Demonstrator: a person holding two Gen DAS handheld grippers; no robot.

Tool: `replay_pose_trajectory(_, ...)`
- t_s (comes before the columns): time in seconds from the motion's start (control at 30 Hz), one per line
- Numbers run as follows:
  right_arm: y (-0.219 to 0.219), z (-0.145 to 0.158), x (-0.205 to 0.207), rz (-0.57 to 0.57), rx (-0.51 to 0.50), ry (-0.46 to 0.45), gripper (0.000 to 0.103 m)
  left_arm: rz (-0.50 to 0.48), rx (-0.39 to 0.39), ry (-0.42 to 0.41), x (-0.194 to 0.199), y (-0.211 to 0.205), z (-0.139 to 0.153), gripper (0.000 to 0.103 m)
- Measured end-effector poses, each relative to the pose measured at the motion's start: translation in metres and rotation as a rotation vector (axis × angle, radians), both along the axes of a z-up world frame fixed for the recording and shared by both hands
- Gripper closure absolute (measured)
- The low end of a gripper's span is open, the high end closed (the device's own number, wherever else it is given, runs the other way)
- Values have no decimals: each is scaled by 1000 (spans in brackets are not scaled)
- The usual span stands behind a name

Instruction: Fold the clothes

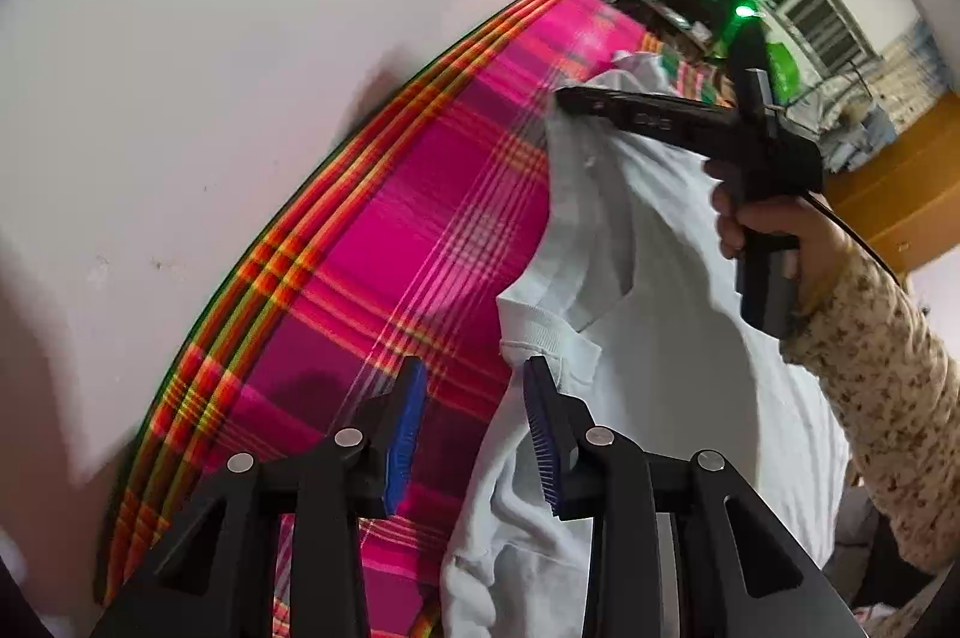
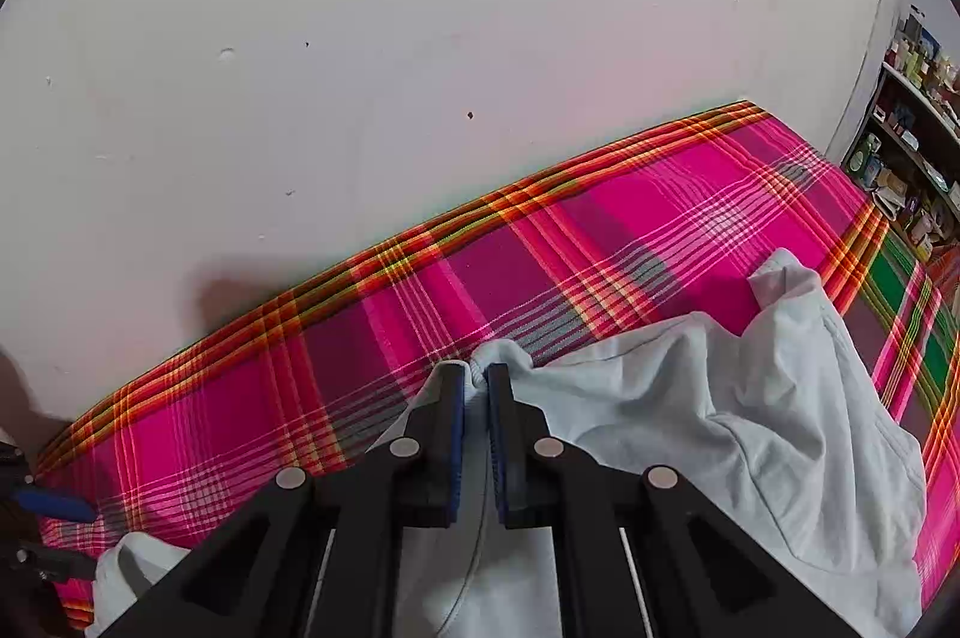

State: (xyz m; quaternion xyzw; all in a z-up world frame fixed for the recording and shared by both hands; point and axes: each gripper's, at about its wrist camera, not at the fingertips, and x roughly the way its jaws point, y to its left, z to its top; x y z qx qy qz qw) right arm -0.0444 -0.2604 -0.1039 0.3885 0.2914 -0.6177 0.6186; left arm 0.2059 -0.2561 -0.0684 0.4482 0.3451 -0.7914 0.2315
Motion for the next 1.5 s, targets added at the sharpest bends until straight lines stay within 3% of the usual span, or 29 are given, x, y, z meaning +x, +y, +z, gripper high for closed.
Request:
replay_pose_trajectory(0.2, -1, -1, 2, 0, 2, 3, 95, 23, 100, -21, -3, -11, -18, 63)
replay_pose_trajectory(0.33, 1, 0, 3, -2, 5, -1, 95, 20, 80, 10, 8, -9, -2, 63)
replay_pose_trajectory(0.77, 9, 2, 9, -3, 6, 3, 95, 14, 101, -26, -13, -11, -18, 62)
replay_pose_trajectory(0.87, 9, 3, 10, -2, 3, 4, 95, 64, 161, -9, -9, -19, -25, 69)
replay_pose_trajectory(0.9, 9, 3, 10, -1, 2, 4, 95, 79, 186, 11, -6, -21, -25, 92)
replay_pose_trajectory(0.93, 9, 3, 10, -1, 0, 5, 95, 93, 210, 29, -3, -23, -26, 95)
replay_pose_trajectory(1.07, 9, 4, 11, 0, -6, 6, 95, 67, 68, 43, 8, -7, -1, 95)
replay_pose_trajectory(1.23, 4, 2, 14, -15, -10, -4, 95, 89, 74, -12, 17, -4, -8, 95)
replay_pose_trajectory(1.33, 2, -1, 15, -26, -5, -3, 94, 156, 141, -30, 20, -13, -28, 94)
replay_pose_trajectory(1.5, 3, 0, 13, -30, 7, 8, 93, 121, 94, -63, 10, -6, -30, 91)
